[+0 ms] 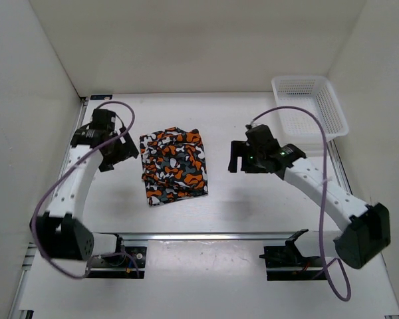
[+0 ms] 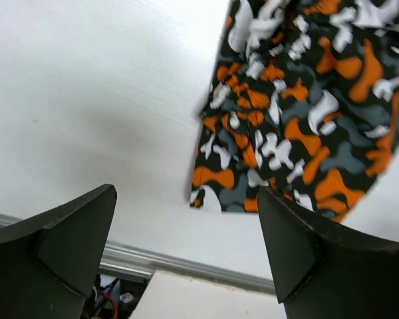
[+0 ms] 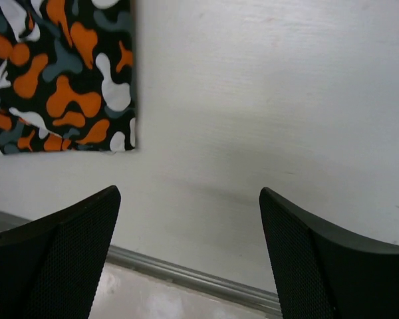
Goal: Fold and stack the shorts
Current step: Fold the shorts
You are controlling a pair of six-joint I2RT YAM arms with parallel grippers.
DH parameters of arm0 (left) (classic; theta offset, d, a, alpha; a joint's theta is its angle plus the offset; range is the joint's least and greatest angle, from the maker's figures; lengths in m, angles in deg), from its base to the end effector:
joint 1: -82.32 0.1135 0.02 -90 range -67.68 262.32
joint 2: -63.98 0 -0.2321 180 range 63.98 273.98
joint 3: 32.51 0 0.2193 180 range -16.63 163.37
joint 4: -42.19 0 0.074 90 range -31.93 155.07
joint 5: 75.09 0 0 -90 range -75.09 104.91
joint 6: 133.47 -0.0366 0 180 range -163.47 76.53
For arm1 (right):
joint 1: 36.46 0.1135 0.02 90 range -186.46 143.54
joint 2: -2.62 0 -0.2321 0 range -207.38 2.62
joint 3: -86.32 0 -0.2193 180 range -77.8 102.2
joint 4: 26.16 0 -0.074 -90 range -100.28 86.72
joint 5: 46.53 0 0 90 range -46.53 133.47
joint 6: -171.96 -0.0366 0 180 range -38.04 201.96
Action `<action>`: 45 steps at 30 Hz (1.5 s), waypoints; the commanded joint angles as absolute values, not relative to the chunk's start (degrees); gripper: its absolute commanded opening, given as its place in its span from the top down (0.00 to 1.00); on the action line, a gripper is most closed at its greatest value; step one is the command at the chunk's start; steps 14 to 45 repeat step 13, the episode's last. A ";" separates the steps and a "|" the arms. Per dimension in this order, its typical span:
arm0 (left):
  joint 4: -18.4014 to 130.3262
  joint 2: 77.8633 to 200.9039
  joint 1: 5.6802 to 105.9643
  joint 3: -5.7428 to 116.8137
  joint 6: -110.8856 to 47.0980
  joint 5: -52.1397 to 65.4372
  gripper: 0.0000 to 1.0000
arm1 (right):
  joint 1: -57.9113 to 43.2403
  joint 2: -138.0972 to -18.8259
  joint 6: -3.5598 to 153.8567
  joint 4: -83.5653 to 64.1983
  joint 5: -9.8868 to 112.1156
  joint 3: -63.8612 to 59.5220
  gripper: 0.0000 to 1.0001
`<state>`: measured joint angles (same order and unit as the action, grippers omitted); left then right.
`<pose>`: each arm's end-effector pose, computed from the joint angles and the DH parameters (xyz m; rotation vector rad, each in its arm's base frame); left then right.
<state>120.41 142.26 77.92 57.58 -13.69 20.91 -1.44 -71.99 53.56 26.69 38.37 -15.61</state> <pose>0.2313 -0.0140 0.2845 -0.6260 2.6448 -0.0306 0.2059 0.1403 0.2667 -0.1018 2.4646 0.3862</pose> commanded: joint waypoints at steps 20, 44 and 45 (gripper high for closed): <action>117.47 113.02 73.71 47.26 -9.03 17.80 0.01 | -3.94 -49.34 49.71 41.31 9.37 -17.86 0.01; 117.47 113.02 73.71 47.26 -9.03 17.80 0.01 | -3.94 -49.34 49.71 41.31 9.37 -17.86 0.01; 117.47 113.02 73.71 47.26 -9.03 17.80 0.01 | -3.94 -49.34 49.71 41.31 9.37 -17.86 0.01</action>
